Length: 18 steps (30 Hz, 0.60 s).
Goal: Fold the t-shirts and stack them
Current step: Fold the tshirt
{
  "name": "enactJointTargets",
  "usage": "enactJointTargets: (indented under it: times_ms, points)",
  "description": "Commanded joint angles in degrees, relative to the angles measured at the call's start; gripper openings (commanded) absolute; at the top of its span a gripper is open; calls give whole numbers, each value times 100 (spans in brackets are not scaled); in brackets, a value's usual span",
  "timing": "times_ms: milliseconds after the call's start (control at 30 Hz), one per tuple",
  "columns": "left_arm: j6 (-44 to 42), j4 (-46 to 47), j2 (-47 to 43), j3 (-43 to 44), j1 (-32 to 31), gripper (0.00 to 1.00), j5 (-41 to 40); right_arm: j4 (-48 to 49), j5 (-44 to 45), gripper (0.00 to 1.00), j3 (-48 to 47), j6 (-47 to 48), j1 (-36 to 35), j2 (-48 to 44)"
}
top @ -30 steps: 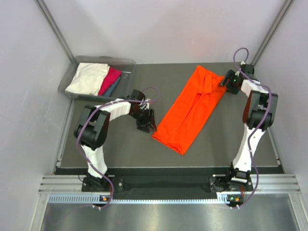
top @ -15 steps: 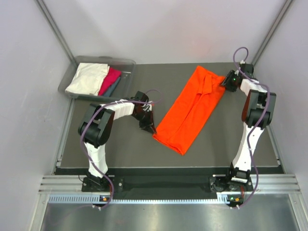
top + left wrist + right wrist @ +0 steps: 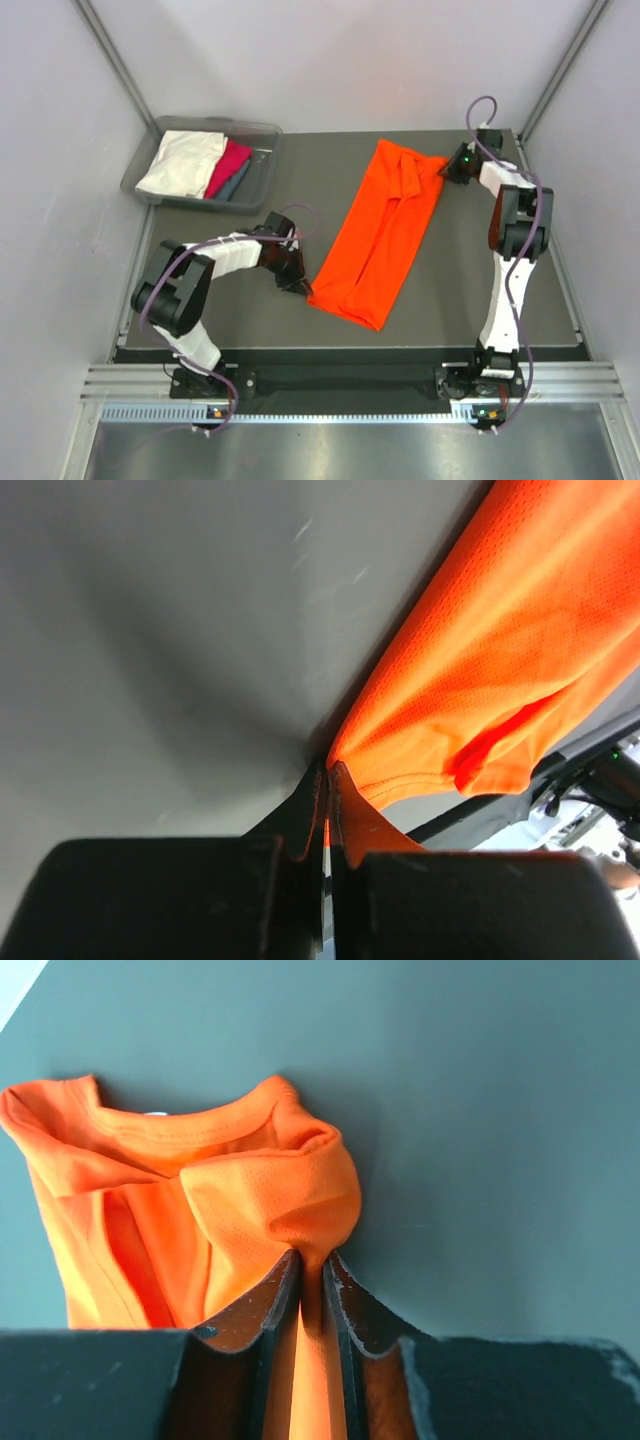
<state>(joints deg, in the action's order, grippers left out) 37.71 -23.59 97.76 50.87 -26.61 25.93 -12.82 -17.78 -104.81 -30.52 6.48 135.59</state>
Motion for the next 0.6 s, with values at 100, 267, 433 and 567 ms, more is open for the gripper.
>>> enactJointTargets:
  times_ms: [100,267,433,567]
  points:
    - [780,688,-740,-744,-282,0,-572,666,213,15,-671,-612,-604,354]
    - [1150,1224,-767,-912,-643,0,-835,1044,415,15,-1084,-946,-1052,757]
    - [1475,1682,-548,-1009,-1109,0,-1011,1404,582,15,-1647,-1140,-1228,1101]
    - [1529,1709,-310,-939,-1259,0,-1038,1362,662,15,-2208,-1061,-1281,1417]
